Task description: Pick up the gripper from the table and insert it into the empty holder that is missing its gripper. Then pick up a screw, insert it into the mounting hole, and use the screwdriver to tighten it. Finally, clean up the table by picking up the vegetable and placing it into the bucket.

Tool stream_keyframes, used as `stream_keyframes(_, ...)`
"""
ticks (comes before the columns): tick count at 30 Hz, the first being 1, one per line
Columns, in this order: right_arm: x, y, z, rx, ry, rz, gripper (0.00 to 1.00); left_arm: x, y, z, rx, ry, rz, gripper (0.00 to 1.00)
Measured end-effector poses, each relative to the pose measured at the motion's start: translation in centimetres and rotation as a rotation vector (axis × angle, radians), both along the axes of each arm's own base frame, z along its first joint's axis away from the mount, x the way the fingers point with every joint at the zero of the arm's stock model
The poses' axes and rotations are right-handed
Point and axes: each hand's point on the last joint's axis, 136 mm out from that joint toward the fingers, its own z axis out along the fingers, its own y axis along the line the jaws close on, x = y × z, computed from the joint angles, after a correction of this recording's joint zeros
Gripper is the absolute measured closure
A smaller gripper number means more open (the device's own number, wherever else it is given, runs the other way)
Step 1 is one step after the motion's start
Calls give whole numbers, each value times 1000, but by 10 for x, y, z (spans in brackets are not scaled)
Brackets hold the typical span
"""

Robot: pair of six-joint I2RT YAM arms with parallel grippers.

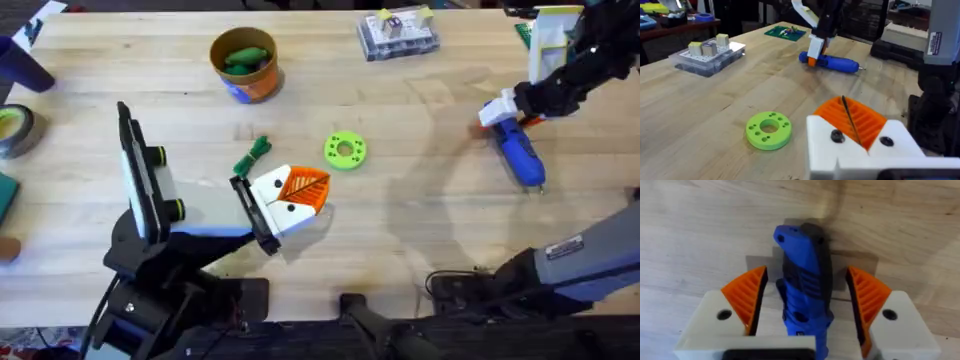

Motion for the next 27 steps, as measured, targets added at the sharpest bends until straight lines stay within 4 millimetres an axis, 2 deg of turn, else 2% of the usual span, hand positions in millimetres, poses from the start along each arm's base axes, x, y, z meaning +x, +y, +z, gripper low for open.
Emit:
stream_keyframes(20,-6,-1,-5,-39,8,43,103,0,0,0,0,0,0,987)
stream_keyframes(22,-6,-2,-5,-48,7,49,140,0,0,0,0,0,0,987)
stream_keyframes(24,-6,-4,-6,-58,8,55,223,0,0,0,0,0,0,987)
stream_keyframes(27,-6,-7,-6,-73,6,56,534,0,0,0,0,0,0,987)
